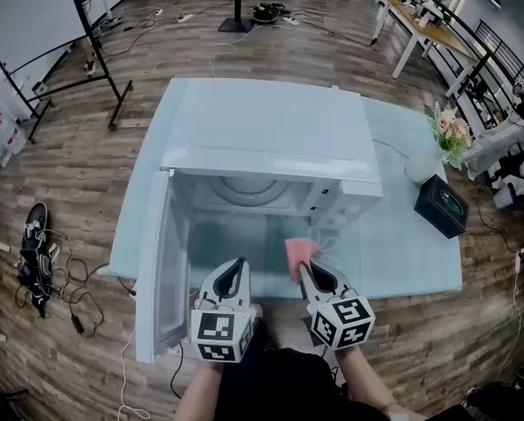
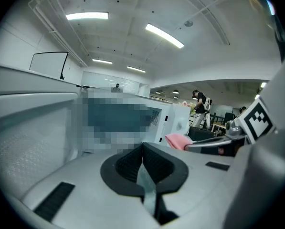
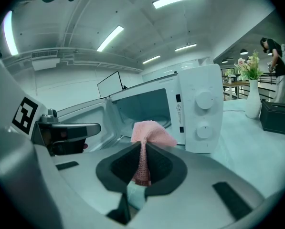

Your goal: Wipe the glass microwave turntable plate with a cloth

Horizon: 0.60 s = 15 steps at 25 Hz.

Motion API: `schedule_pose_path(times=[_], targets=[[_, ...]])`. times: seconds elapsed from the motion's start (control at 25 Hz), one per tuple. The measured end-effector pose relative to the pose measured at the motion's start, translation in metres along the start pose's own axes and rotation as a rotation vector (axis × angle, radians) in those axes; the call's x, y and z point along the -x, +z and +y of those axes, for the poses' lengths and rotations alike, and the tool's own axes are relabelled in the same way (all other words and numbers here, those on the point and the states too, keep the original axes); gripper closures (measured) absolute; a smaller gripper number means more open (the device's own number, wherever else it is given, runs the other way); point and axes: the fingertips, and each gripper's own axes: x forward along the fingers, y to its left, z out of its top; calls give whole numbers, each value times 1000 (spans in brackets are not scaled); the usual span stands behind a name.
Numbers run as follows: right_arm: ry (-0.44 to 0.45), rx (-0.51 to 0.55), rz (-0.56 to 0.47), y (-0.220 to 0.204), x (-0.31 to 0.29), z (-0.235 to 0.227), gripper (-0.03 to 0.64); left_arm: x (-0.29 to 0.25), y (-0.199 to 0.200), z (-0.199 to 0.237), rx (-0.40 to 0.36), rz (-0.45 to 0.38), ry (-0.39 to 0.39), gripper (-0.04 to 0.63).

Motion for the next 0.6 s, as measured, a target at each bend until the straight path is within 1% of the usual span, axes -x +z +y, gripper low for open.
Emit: schedule_pose_path(times=[0.32, 0.6], targets=[[-14, 12, 17, 14, -35, -2, 604, -27, 7, 20, 15, 9, -27, 592], [2, 67, 33, 21, -53, -1, 604, -33, 8, 32, 27, -14, -14, 592]])
